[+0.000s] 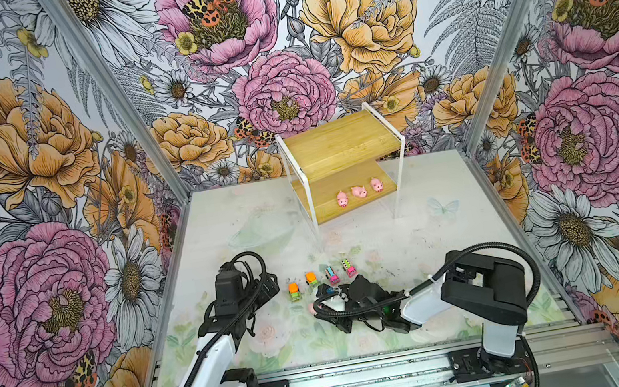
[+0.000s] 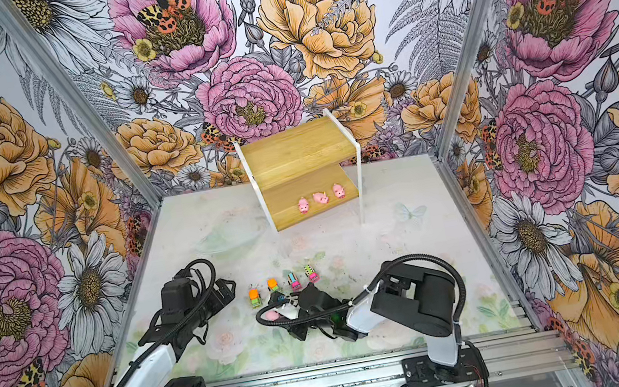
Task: Place and organize the plastic toys onto the shelf
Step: 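Lift the pig with the right gripper and carry it toward the lower shelf, then lower the pig onto the lower shelf beside the others and open the right gripper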
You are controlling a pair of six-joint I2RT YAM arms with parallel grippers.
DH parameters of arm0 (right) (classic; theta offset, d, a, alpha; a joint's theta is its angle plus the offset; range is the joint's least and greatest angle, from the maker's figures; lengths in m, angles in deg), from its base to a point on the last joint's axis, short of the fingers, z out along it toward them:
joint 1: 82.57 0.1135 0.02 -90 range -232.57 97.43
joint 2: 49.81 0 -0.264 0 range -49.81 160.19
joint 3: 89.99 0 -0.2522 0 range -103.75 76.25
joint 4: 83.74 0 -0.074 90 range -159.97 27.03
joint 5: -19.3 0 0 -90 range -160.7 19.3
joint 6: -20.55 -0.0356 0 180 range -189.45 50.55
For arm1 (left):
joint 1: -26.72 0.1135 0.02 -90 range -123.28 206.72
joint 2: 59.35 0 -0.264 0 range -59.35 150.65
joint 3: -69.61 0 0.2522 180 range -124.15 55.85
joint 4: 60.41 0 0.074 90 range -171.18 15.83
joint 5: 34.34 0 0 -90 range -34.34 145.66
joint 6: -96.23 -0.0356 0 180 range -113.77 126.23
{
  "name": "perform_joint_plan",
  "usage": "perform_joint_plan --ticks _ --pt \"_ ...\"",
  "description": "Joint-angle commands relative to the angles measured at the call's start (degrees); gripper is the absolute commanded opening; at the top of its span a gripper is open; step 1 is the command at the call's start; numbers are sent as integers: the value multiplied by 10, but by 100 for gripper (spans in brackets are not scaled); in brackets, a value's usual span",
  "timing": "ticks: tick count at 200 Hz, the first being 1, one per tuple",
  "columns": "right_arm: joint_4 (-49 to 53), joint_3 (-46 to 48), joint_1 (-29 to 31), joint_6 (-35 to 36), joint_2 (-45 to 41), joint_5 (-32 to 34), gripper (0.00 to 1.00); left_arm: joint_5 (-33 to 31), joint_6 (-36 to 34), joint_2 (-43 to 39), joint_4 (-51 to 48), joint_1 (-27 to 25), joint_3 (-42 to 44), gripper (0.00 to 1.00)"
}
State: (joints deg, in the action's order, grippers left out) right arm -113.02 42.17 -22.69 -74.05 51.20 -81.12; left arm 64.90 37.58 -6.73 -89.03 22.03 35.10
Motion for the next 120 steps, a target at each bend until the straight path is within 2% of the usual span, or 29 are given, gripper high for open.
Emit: perform_joint_plan --ticks 1,62,120 --pt "10 12 -25 -33 -66 37 27 24 -12 10 42 6 -5 99" --pt "146 -47 -94 -14 -170 119 28 42 -22 18 50 5 -2 99" --pt "222 -149 -142 -14 -162 150 28 45 -20 9 48 4 2 99"
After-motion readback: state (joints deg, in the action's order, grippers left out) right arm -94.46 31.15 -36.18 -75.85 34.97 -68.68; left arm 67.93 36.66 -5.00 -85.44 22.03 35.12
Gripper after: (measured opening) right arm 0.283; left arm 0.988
